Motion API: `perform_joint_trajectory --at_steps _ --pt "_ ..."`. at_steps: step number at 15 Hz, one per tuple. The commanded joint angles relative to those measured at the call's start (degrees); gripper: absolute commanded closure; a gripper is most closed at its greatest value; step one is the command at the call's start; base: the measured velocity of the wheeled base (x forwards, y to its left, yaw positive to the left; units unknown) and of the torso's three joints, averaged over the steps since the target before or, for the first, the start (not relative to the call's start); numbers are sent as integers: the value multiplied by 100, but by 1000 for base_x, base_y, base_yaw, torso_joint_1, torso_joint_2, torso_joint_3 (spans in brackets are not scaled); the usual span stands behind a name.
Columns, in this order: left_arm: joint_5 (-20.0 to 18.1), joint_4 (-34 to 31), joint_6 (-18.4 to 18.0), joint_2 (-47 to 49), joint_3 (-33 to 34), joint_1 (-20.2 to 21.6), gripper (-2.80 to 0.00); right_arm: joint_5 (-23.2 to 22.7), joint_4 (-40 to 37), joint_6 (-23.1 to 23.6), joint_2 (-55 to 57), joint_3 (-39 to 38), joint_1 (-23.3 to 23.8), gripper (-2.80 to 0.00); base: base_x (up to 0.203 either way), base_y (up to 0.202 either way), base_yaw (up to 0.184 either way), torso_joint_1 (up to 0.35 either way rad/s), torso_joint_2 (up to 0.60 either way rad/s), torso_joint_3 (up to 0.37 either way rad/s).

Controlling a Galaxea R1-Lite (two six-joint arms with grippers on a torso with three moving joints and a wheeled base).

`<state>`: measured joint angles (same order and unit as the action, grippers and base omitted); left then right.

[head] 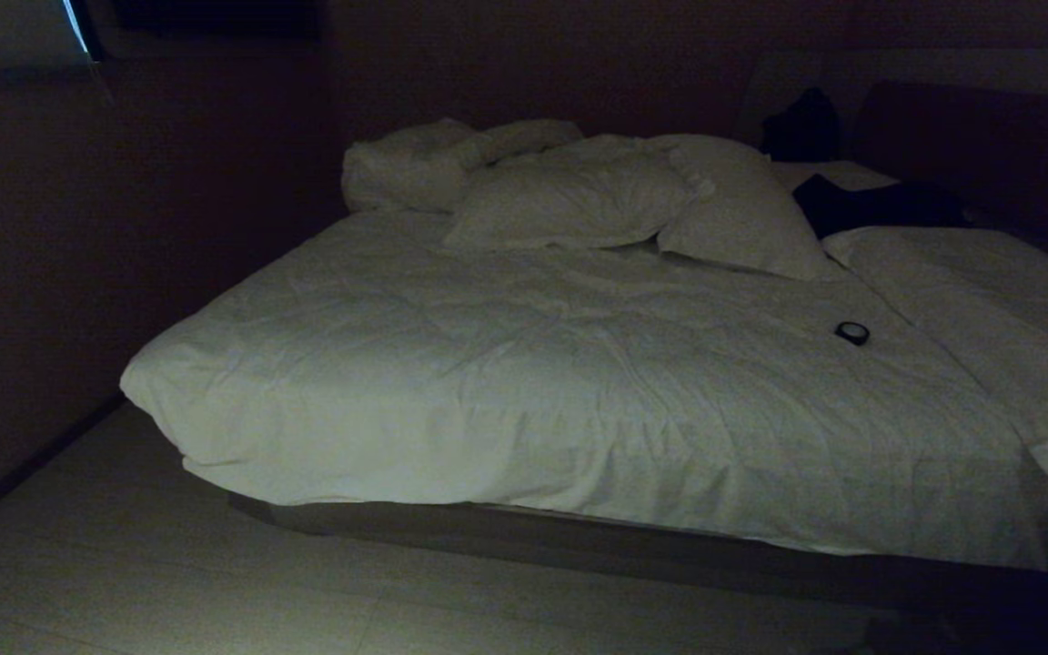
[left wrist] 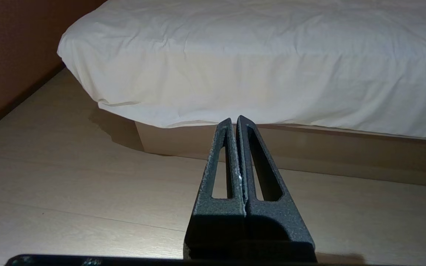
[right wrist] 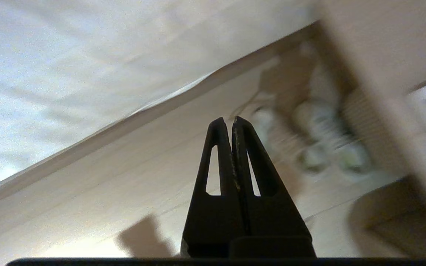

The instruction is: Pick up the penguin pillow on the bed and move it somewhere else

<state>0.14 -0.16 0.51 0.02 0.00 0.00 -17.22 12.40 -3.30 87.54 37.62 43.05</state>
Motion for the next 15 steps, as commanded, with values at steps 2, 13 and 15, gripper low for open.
perform_joint_trajectory --at_steps 2,13,15 --pt "4 -2 2 -2 9 0 0 122 -1156 -1197 -576 -13 -718 0 0 0 0 0 0 0" --pt "4 -2 2 -2 9 0 0 -1106 -3284 -473 -3709 -318 -1624 0 0 0 0 0 0 0" --pt "4 -2 2 -2 9 0 0 -1445 -3661 -322 -4073 -352 -1654 0 0 0 0 0 0 0"
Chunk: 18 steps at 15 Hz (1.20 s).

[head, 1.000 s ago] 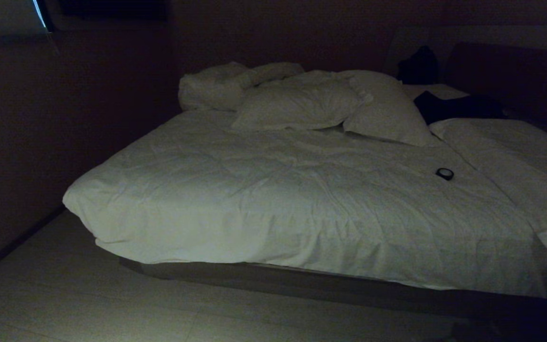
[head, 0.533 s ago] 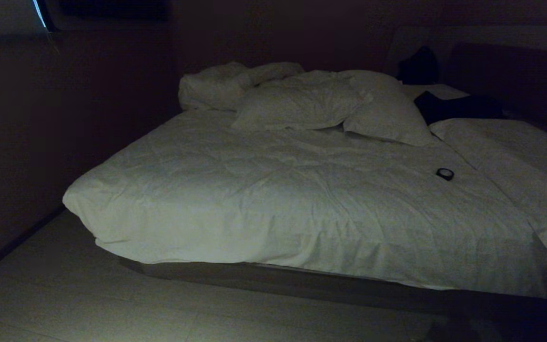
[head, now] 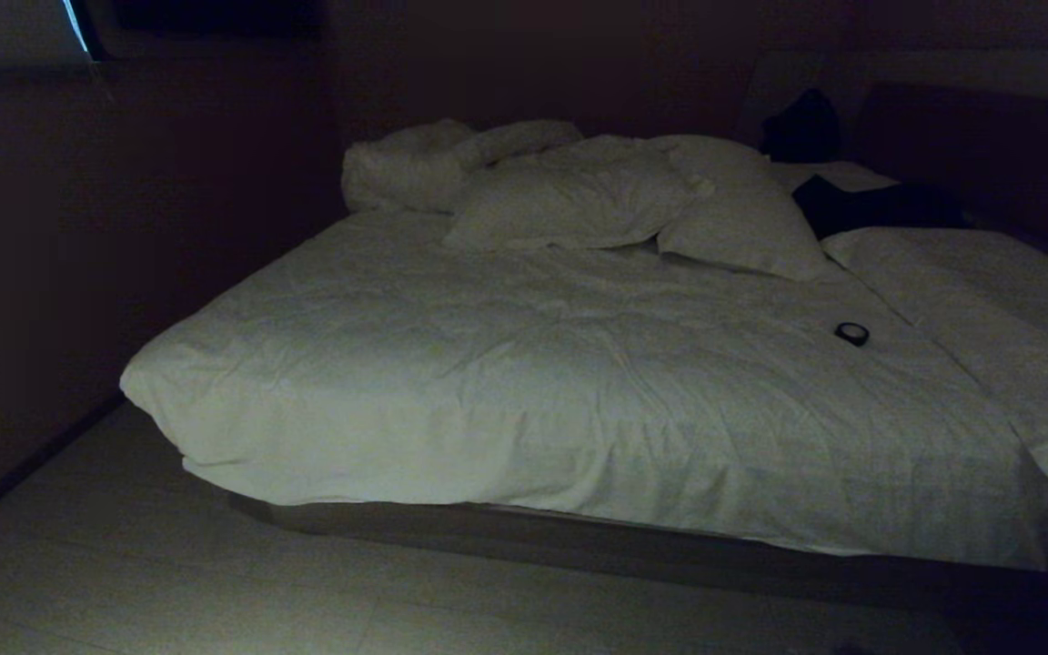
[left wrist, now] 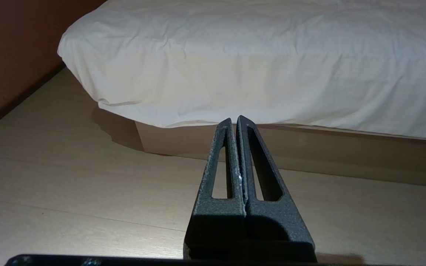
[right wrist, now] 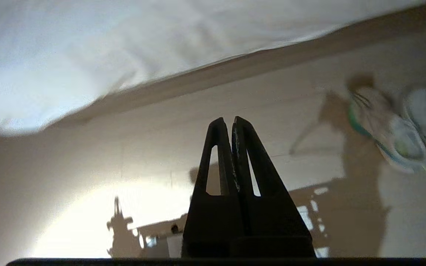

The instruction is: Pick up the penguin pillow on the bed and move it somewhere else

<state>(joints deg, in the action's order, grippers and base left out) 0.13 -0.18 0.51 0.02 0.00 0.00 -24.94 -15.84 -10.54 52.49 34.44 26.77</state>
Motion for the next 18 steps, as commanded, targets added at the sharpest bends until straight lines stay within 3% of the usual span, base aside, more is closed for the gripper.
perform_joint_trajectory --at_steps 1,6,18 --pt "4 1 2 -2 9 0 0 -763 -941 420 -641 -50 -31 0 0 0 0 0 0 0" --pt "4 1 2 -2 9 -5 0 -888 -1070 656 -1100 -260 -212 0 0 0 0 0 0 0" --pt "4 1 2 -2 9 0 0 -885 -1836 678 -3138 -376 -1450 0 0 0 0 0 0 0"
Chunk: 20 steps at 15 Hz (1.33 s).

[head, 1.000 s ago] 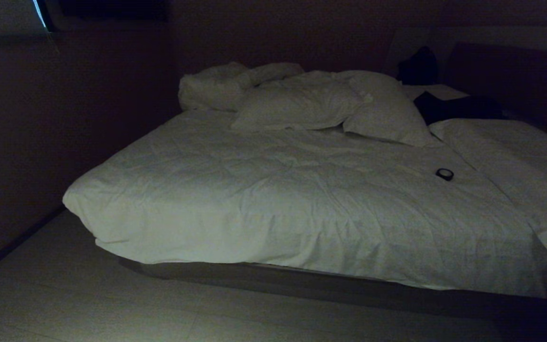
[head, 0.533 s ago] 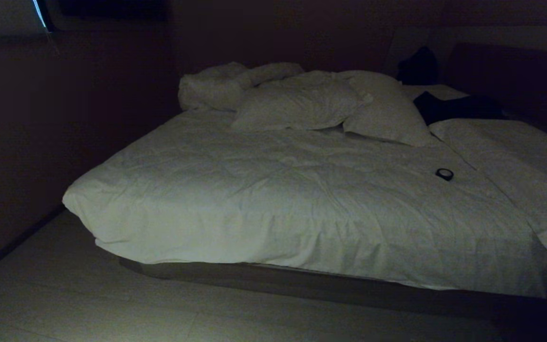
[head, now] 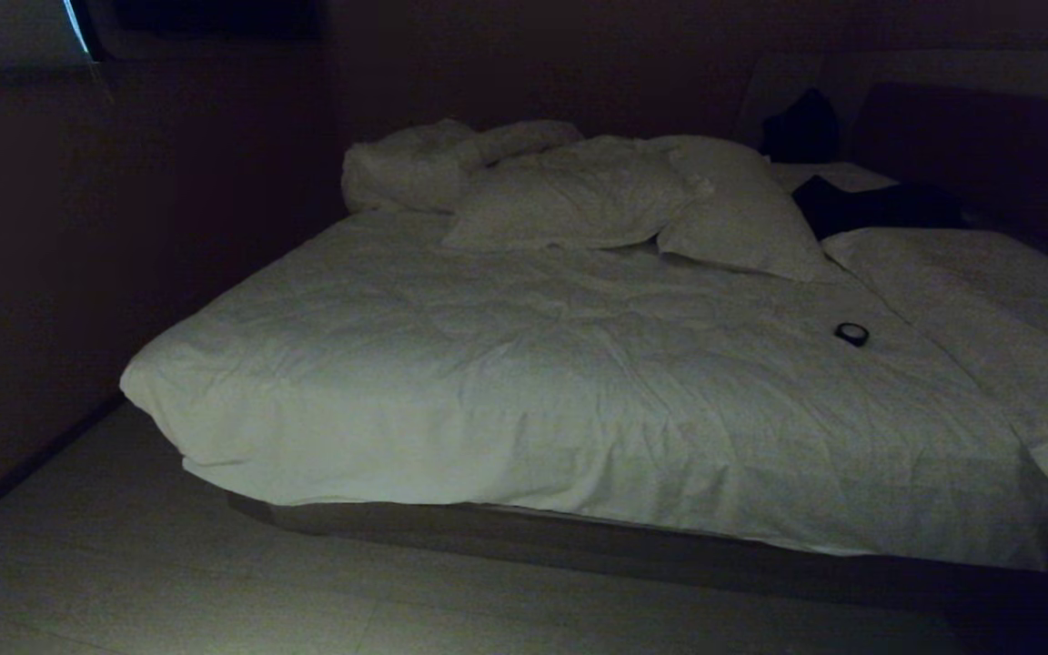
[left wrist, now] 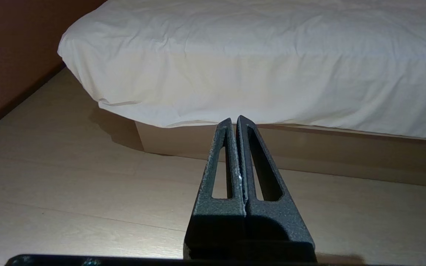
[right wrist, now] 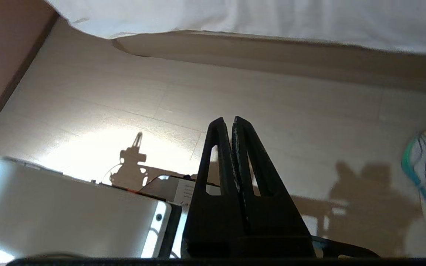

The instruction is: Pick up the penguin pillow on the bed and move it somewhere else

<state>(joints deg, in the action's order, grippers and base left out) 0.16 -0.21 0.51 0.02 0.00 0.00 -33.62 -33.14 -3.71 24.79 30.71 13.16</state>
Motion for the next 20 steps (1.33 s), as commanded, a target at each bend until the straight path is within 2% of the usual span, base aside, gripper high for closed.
perform_joint_trajectory --at_steps 1,4,9,11,15,16,19,20 --pt "2 3 2 -2 9 0 0 -14 -127 -8 -472 -3 -108 0 0 0 0 0 0 0" --pt "2 3 2 -2 9 0 0 -1 -149 2 -866 -26 -119 0 0 0 0 0 0 0" --pt "2 3 2 -2 9 0 0 62 -102 -16 -879 70 -150 0 0 0 0 0 0 0" --pt "2 3 2 -2 9 0 0 125 -80 -16 -861 306 -353 0 0 0 0 0 0 0" --pt "2 3 2 -2 9 0 0 814 -118 -36 -976 554 -1057 0 0 0 0 0 0 0" --pt "2 3 2 -2 9 0 0 1045 -128 -48 -1098 513 -1132 0 0 0 0 0 0 0" --pt "2 3 2 -2 9 0 0 1216 -131 -106 -1550 354 -1187 0 0 0 0 0 0 0" --pt "2 3 2 -2 9 -2 0 1416 -122 -102 -1733 289 -1196 0 0 0 0 0 0 0"
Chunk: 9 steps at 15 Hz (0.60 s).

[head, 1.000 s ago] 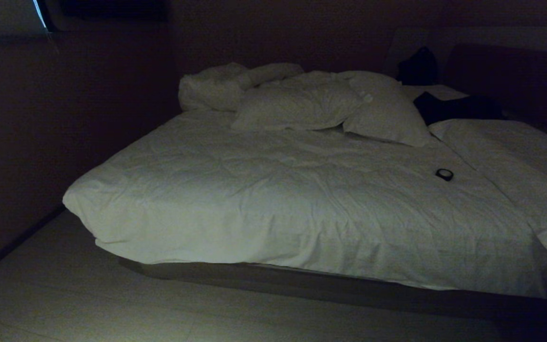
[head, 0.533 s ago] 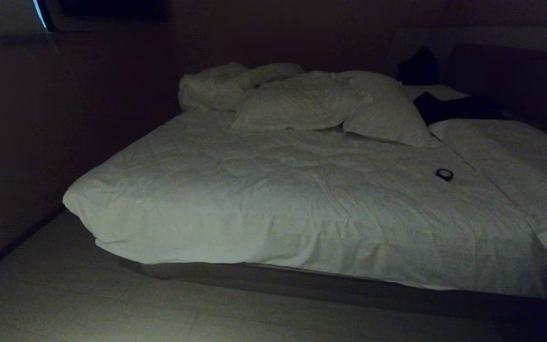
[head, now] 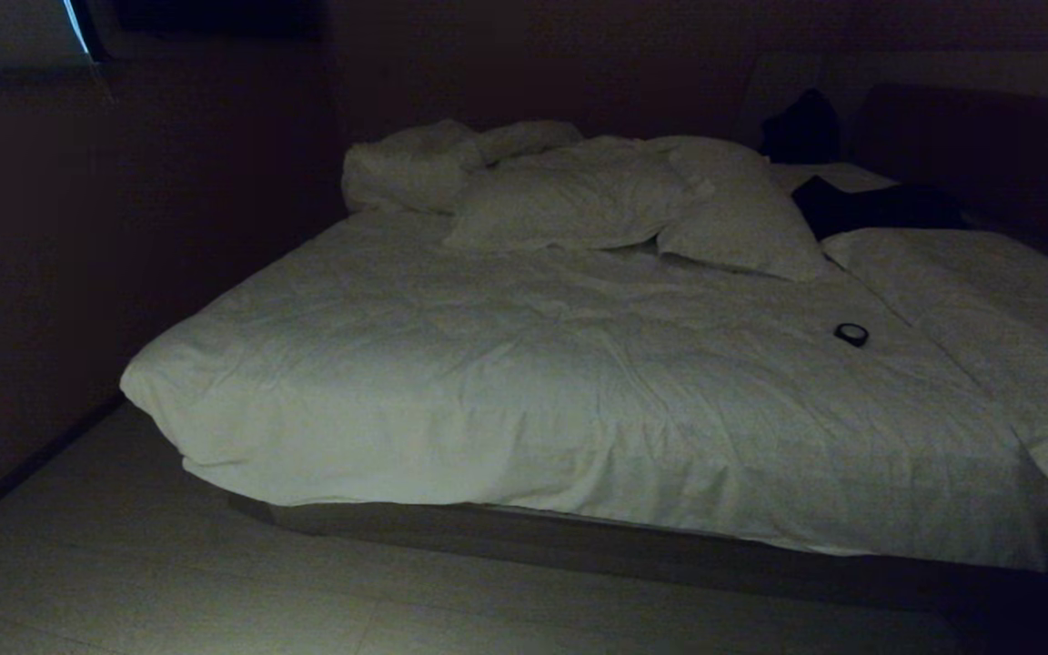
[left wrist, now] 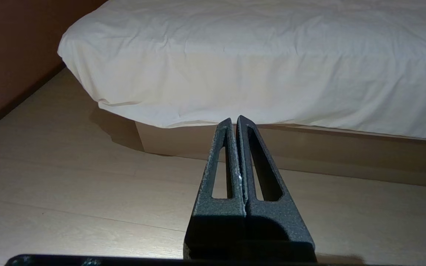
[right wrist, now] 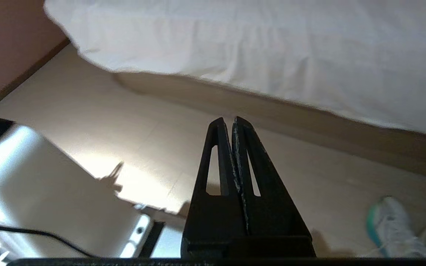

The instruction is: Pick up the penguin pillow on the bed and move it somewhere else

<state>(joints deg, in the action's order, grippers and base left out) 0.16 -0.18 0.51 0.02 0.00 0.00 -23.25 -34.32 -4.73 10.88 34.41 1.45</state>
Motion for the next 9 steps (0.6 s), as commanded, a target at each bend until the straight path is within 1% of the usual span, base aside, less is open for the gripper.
perform_joint_trajectory --at_steps 1,3,6,8,9 --pt "2 1 2 -2 9 0 0 624 18 7 -468 -145 -30 0 0 0 0 0 0 0" --pt "2 1 2 -2 9 0 0 1241 139 26 -738 -159 -31 0 0 0 0 0 0 0" --pt "2 1 2 -2 9 -3 0 2332 596 59 -950 -300 -33 0 0 0 0 0 0 0" --pt "2 1 2 -2 9 0 0 2898 863 253 -1069 -552 -32 0 0 0 0 0 0 0" --pt "2 1 2 -2 9 0 0 3027 1011 262 -1070 -653 -31 0 0 0 0 0 0 0"
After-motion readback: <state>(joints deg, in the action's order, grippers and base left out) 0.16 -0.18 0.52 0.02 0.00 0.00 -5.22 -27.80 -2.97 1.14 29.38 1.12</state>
